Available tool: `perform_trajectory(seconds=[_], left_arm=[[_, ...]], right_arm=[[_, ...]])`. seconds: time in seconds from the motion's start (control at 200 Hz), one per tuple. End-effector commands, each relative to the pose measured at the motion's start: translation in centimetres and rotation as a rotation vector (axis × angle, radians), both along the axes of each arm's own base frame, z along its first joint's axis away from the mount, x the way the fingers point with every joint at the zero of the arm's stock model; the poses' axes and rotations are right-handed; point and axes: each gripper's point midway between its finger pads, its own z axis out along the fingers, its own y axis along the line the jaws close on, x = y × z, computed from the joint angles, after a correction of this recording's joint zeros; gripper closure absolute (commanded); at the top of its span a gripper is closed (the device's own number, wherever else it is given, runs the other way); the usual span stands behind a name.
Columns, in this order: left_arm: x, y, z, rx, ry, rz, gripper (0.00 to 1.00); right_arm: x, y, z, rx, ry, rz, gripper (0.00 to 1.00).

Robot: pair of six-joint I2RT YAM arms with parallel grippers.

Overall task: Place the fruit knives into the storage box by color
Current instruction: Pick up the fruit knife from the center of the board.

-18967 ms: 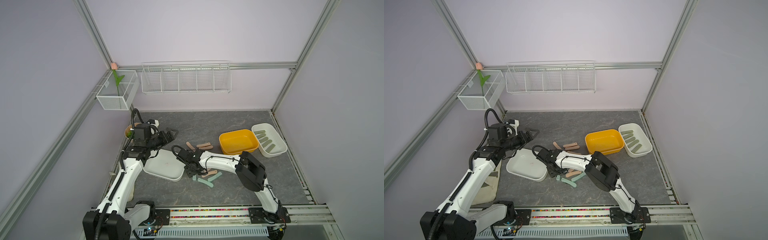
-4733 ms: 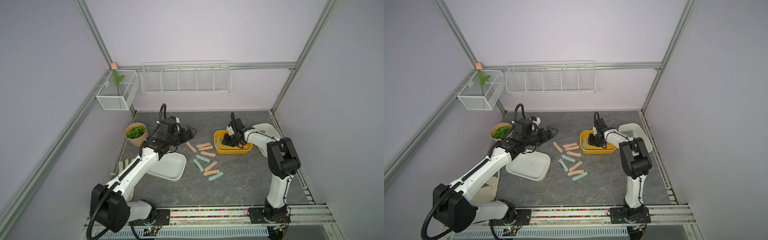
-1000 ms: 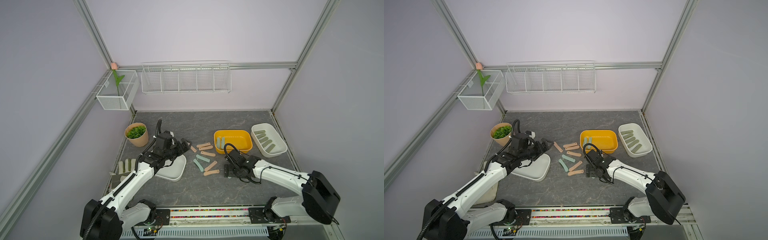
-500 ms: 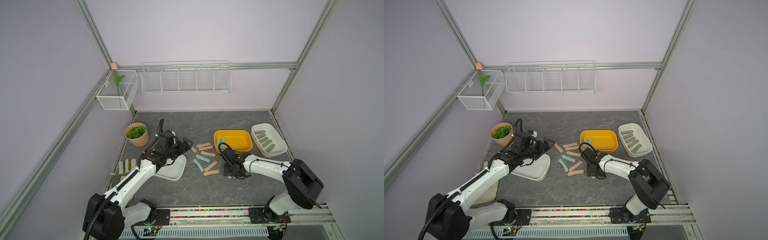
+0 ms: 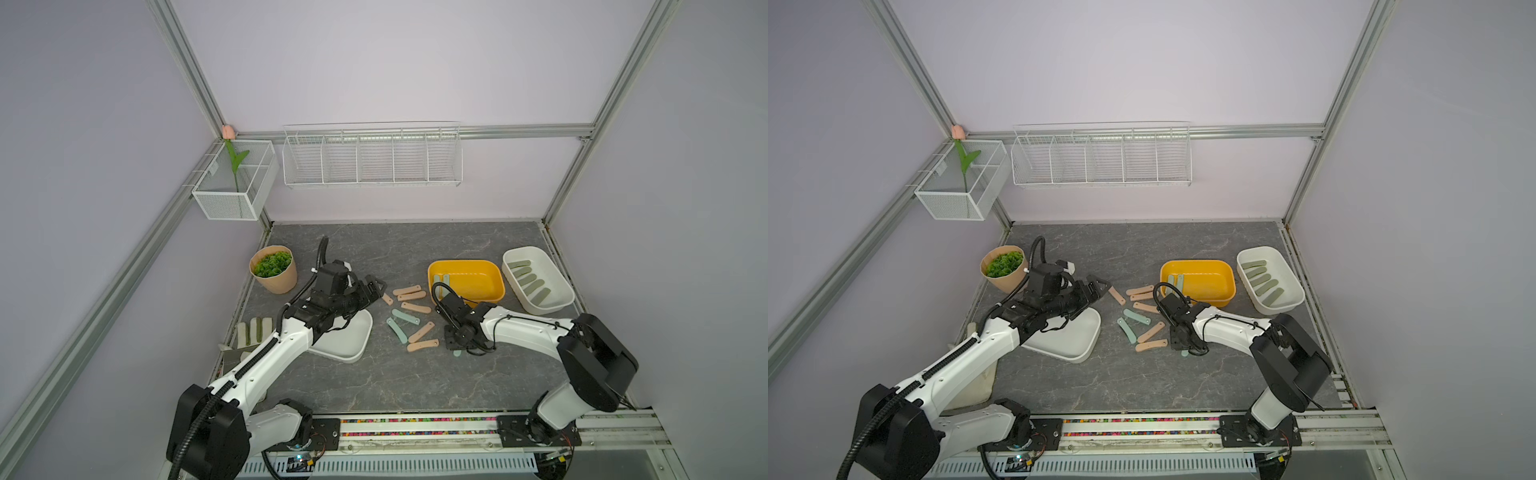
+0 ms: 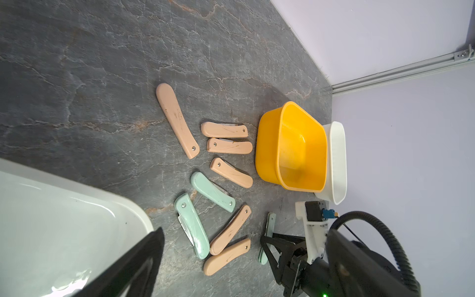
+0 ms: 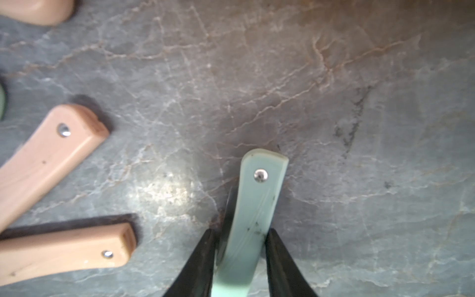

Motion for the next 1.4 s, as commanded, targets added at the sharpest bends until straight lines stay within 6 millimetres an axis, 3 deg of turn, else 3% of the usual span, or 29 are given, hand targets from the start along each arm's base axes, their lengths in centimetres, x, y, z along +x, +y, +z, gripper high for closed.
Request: perform_trajectory(seconds=[0.0,0.415,0.85,1.045,1.4], left_arm=[[0.6,-0.6,1.7,-0.021,-0.039,-0.012,0.01],[0.7,-0.7,1.6,-0.023,-0.032,-0.012,0.01],[0.9,-0.9,1.9,-0.021,-0.035,-0.016,0.01],[0.9,-1.4,2.2,-0.019,-0.037,-0.027,0.01],[1.6,-3.8,3.7,-0.052,-0.050,-0.071,0.01]], right_arm=[[-0.8,-0.1,-0.4,-0.034,0.017,0.023,0.60],[-2.1,-0.9,-1.5,-0.094,0.034,0.008,0.59],[-1.9,-2.1,-1.8,-0.073,0.034,-0.014,0.72],[-1.7,-1.0,0.0,0.012,-0.009,0.015,0.74],[-0.9,0.9,5.4,0.168,-0.104,0.068,0.74]])
